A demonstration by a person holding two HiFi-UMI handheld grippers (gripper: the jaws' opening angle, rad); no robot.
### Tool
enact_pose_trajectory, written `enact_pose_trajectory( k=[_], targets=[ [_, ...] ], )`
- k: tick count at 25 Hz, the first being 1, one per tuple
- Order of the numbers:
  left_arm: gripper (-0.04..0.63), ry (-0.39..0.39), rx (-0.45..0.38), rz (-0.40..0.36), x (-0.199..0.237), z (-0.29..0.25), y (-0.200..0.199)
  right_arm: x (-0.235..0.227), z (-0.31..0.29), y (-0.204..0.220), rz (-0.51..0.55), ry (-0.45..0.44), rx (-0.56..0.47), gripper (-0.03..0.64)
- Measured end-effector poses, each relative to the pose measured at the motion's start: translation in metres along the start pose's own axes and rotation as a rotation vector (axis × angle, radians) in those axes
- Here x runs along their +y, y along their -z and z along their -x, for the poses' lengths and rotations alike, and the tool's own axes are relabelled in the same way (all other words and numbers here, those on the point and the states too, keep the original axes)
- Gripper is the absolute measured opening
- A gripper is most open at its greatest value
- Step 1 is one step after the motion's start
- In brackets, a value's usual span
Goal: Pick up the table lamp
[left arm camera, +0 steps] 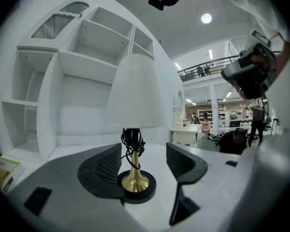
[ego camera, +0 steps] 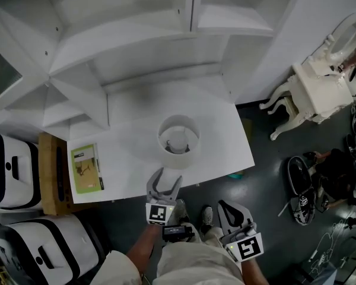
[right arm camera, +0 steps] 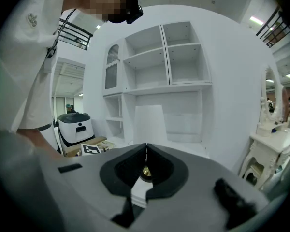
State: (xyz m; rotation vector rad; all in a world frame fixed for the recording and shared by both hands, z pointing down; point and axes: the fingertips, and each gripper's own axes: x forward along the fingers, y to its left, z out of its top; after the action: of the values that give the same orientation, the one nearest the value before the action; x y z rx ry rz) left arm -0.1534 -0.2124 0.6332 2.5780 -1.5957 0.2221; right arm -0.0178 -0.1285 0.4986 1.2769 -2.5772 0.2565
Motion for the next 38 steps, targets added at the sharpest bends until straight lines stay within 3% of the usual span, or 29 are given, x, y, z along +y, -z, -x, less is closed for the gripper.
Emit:
enact_pose_trajectory(
  k=[13, 29, 38],
  targets=[
    [0.357, -0.055, 0.010, -0.011, 0.016, -0.047, 0.033, -0.011, 0.013, 0.025, -0.015, 0.046, 0.082, 0.013],
    [0.383, -0.088, -0.020, -0.030, 0.032, -0.092, 0.041, -0.027, 0.035, 0.045, -0.066, 0.145, 0.121, 0.013],
    [0.383, -0.082, -0.028, -0.047, 0.033, -0.110, 0.037, -0.025, 0.039, 0.055, -0.053, 0.134, 0.151, 0.014]
  ],
)
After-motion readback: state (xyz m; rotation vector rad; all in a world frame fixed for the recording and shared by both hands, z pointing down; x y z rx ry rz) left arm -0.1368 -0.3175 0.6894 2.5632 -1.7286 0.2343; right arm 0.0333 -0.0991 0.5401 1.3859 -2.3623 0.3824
